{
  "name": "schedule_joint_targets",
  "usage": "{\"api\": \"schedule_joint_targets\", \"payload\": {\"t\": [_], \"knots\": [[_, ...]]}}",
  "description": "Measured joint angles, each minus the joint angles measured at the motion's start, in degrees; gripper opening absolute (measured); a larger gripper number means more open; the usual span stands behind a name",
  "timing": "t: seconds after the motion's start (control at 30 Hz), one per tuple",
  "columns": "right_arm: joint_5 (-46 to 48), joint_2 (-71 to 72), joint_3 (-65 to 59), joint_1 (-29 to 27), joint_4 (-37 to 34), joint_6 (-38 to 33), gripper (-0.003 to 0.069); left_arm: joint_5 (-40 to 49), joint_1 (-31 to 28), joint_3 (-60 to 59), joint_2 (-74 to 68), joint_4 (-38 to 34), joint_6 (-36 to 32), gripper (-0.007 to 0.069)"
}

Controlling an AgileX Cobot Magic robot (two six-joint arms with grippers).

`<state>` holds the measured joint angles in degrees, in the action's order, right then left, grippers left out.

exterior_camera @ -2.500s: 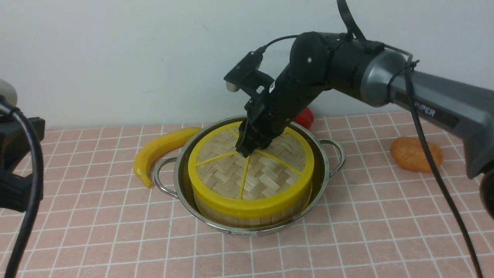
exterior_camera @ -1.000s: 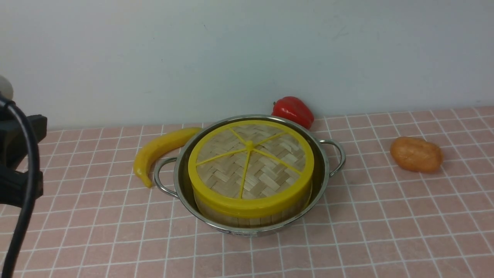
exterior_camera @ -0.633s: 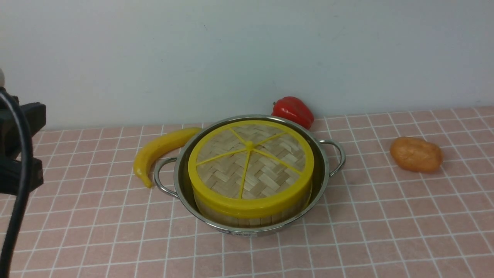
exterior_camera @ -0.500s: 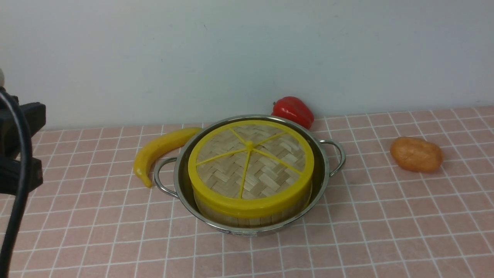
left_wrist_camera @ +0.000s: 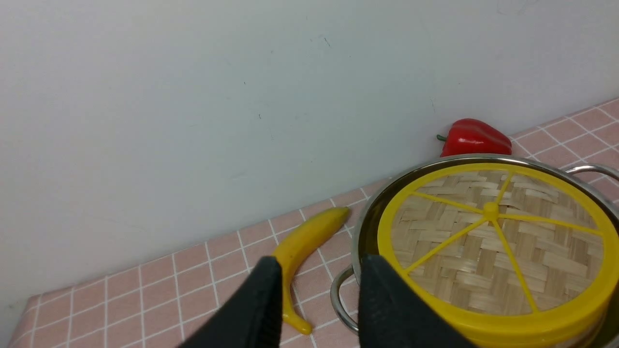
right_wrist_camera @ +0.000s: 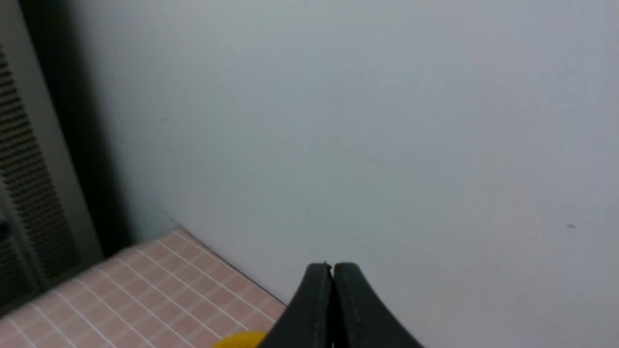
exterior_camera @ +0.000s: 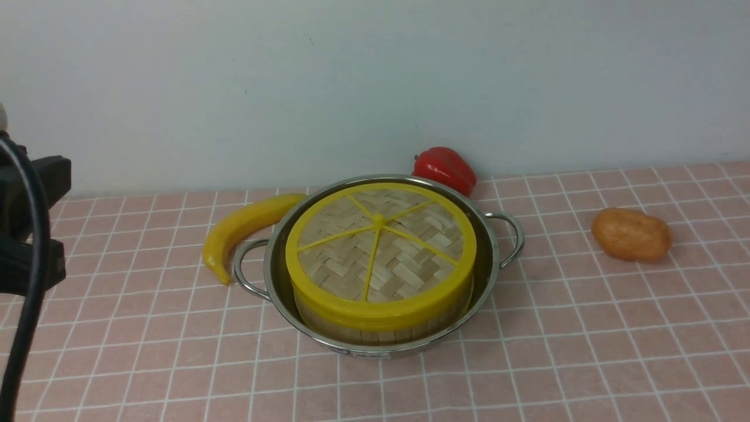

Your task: Place the steamer in the pot on the pink tablecloth, and put the lid on the steamer.

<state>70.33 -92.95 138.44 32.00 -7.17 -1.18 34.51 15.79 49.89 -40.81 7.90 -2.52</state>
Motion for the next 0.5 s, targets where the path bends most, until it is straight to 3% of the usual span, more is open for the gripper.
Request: {"api": "schedule_joint_targets", "payload": {"t": [0.17,0.3,0.33,0.4,0.5], "knots": [[-3.0,11.7,-21.9,0.0,9.6,1.6,0.0036,0.0,0.0,0.0,0.0,0.0,0.0,0.0222],[-18.7,26.7,-45.9,-0.5,15.8,7.0,0.0046,0.0,0.0,0.0,-0.2,0.0,0.0,0.0232],[-19.5,27.5,-47.1,-0.6,15.9,7.3,0.0046,0.0,0.0,0.0,-0.2,0.0,0.0,0.0232],[-30.2,37.1,-60.7,-2.2,18.3,11.5,0.0054,0.0,0.0,0.0,-0.2,0.0,0.0,0.0232],[-38.2,45.3,-75.7,-5.7,19.1,15.5,0.0064,0.0,0.0,0.0,-0.4,0.0,0.0,0.0232]]}}
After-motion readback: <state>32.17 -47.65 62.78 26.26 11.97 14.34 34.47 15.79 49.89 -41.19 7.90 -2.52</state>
